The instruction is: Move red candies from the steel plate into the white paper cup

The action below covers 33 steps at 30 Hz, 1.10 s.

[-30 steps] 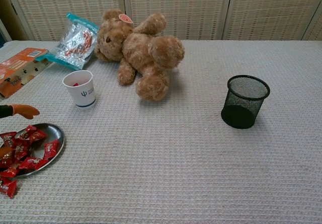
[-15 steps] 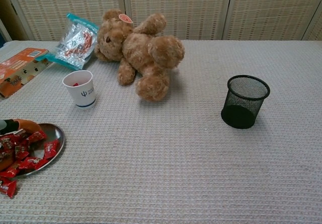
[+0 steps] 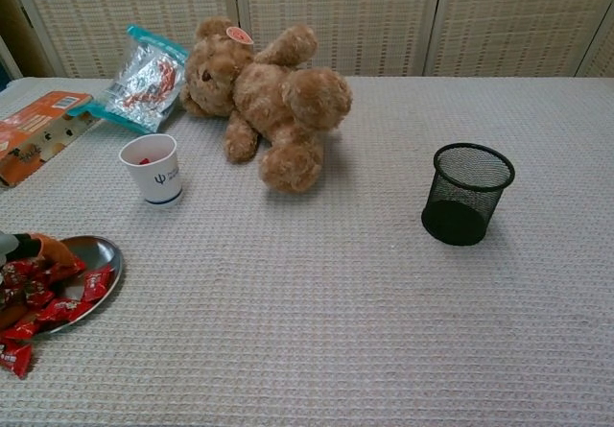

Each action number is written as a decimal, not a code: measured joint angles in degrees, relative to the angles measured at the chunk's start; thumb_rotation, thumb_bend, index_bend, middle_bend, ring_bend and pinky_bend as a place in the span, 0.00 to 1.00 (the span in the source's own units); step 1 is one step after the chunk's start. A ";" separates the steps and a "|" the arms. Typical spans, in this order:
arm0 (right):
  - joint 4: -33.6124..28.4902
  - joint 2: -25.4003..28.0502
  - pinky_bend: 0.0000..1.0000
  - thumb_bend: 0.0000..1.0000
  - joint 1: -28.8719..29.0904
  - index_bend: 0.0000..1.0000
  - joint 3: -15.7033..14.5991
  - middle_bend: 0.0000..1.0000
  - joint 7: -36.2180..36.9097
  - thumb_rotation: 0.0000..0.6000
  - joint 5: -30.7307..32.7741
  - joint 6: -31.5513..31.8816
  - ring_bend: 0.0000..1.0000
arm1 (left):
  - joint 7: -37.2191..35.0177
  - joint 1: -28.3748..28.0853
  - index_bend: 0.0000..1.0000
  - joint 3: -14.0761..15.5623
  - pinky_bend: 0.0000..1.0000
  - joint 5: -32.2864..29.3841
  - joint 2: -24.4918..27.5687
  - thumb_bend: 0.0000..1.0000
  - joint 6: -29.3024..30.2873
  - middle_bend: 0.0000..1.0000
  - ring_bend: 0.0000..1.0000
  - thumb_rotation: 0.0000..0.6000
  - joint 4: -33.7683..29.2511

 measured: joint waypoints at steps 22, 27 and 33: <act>0.09 -0.05 0.00 0.01 0.05 0.00 -0.03 0.00 0.00 1.00 0.06 -0.20 0.00 | 1.88 1.71 0.47 -0.24 1.00 2.77 -2.40 0.39 2.55 0.53 0.81 1.00 2.85; 0.08 -0.06 0.00 0.02 0.04 0.00 -0.03 0.00 0.00 1.00 0.03 -0.19 0.00 | 1.24 2.20 0.49 -0.45 1.00 3.50 -2.79 0.39 3.42 0.56 0.82 1.00 3.53; 0.08 -0.07 0.00 0.01 0.06 0.00 -0.03 0.00 -0.05 1.00 0.10 -0.26 0.00 | 0.95 2.51 0.50 -0.58 1.00 4.00 -3.03 0.38 3.61 0.57 0.82 1.00 4.05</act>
